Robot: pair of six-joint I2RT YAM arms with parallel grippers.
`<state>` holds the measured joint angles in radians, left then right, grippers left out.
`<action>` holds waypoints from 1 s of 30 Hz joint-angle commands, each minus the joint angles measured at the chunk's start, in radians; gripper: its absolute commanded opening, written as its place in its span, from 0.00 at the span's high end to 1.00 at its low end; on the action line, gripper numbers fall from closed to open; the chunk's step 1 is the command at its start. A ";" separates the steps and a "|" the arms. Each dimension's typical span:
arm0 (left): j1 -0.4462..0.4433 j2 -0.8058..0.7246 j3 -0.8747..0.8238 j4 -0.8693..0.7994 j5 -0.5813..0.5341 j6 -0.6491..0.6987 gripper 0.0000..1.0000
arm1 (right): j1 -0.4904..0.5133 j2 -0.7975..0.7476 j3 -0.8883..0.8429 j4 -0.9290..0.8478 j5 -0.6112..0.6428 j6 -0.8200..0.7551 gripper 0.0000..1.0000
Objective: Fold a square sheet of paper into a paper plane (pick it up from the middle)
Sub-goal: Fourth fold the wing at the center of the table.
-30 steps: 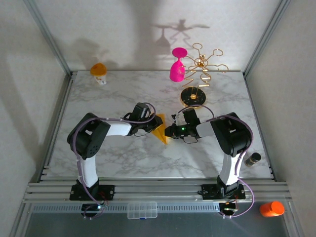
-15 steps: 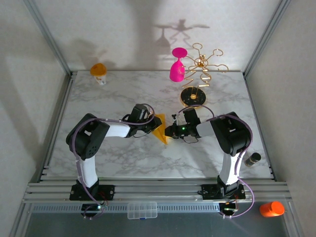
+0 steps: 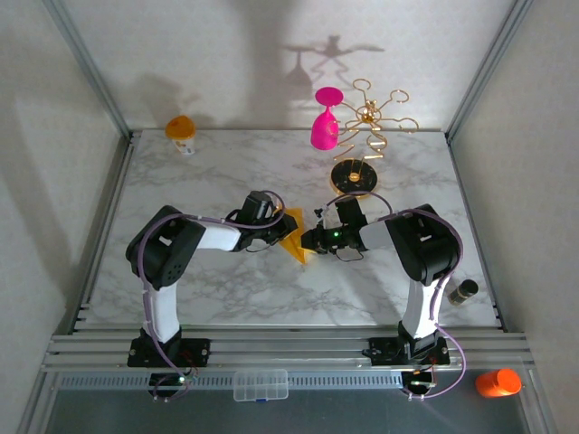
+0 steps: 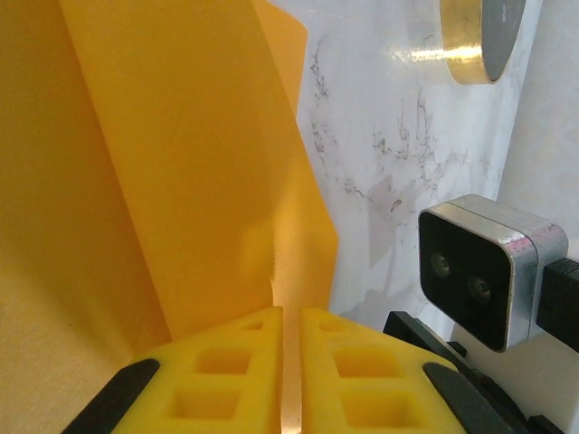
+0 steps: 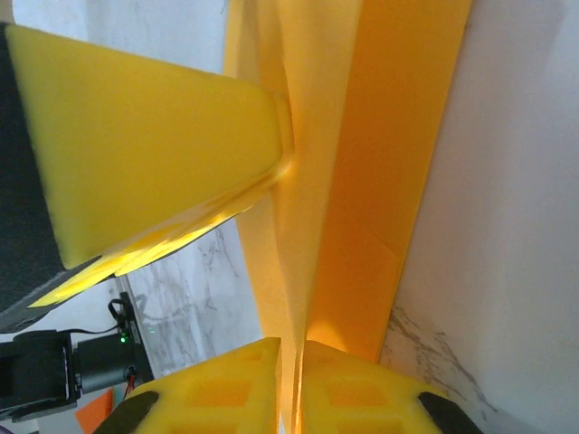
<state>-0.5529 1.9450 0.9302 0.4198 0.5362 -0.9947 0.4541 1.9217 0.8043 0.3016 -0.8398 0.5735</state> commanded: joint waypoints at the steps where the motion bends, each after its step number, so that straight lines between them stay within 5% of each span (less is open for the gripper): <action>1: -0.002 0.018 0.027 0.014 0.019 0.010 0.87 | -0.005 0.088 -0.020 -0.091 0.191 -0.024 0.87; 30: -0.002 0.054 0.024 0.013 0.019 0.012 0.86 | -0.006 0.080 -0.007 -0.117 0.183 -0.018 0.86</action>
<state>-0.5529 1.9781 0.9352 0.4263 0.5400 -0.9943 0.4530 1.9270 0.8192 0.2729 -0.8433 0.5804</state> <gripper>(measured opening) 0.137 0.134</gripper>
